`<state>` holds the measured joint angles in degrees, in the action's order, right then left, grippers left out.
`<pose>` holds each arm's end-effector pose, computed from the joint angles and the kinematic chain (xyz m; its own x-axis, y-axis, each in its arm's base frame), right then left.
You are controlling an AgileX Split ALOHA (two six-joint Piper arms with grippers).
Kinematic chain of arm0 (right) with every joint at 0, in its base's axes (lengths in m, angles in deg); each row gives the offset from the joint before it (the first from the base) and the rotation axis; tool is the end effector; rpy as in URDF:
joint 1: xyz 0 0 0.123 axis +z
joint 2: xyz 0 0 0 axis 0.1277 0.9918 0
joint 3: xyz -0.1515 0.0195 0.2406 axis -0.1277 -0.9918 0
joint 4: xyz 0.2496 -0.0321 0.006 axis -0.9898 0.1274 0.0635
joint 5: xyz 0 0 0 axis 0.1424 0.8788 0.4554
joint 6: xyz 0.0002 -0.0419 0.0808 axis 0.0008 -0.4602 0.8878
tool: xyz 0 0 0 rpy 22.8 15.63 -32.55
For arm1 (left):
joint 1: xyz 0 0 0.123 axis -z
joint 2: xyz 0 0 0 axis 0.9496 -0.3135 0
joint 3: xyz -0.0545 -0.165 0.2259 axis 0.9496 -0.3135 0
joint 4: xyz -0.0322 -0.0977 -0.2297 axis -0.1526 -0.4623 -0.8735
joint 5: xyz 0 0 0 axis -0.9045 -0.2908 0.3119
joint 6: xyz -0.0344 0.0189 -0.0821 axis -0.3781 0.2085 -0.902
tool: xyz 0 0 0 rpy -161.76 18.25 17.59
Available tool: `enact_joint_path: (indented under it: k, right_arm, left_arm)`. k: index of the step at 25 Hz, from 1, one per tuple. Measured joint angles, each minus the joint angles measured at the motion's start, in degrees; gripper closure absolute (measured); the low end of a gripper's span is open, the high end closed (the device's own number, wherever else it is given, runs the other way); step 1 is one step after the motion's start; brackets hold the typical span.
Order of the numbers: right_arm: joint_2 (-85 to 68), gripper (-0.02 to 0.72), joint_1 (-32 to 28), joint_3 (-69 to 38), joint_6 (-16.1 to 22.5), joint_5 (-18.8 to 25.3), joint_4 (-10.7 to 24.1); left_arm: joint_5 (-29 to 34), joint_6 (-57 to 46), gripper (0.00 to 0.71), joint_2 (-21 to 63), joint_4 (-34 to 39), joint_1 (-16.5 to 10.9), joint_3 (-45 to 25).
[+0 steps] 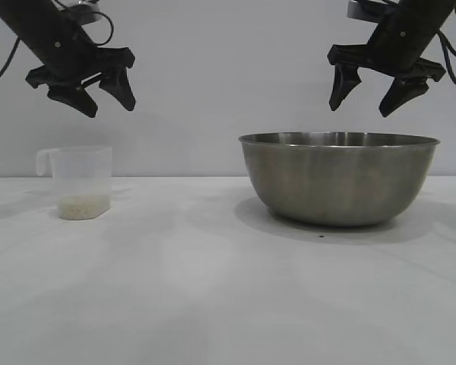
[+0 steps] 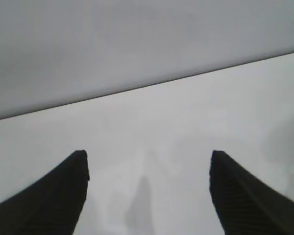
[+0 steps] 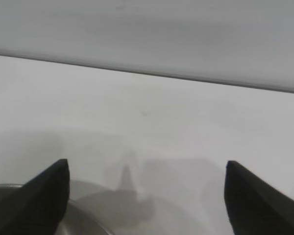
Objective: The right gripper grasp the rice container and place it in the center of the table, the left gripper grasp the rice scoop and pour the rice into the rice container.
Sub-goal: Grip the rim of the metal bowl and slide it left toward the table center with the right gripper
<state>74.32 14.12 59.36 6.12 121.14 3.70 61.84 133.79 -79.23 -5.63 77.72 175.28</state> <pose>0.4891 0.0772 0.2099 -0.7304 -0.1056 -0.6748 -0.2675 0.9533 0.1403 0.4934 -0.0745 0.2039 -0.6057 0.0703 -0.7926 0.3006 0.9425 -0.1461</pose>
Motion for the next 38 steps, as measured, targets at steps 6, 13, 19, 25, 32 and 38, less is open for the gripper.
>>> enact_joint_path:
  k: [6, 13, 19, 25, 32, 38]
  right_arm:
    - [0.00, 0.114, 0.00, 0.70, -0.22, 2.72, 0.00]
    - [-2.62, 0.114, -2.08, 4.62, -0.26, 11.28, 0.00]
    - [-3.83, 0.114, -4.20, 6.27, 1.76, 23.97, 1.48]
    - [-3.83, 0.114, -5.04, 6.27, 6.12, 32.10, 3.40]
    - [-3.51, 0.114, -5.16, 6.27, 7.91, 37.46, 4.91]
    - [0.45, 0.114, -5.16, 6.27, 8.20, 38.98, 5.09]
  left_arm:
    - [-0.08, 0.00, 0.252, 0.00, 0.00, 0.00, 0.00]
    - [-0.23, 0.00, 0.252, 0.00, 0.00, 0.00, 0.00]
    - [-0.12, 0.00, 0.252, 0.00, 0.00, 0.00, 0.00]
    - [0.14, 0.00, 0.252, 0.00, 0.00, 0.00, 0.00]
    - [0.14, 0.00, 0.252, 0.00, 0.00, 0.00, 0.00]
    - [0.24, 0.00, 0.252, 0.00, 0.00, 0.00, 0.00]
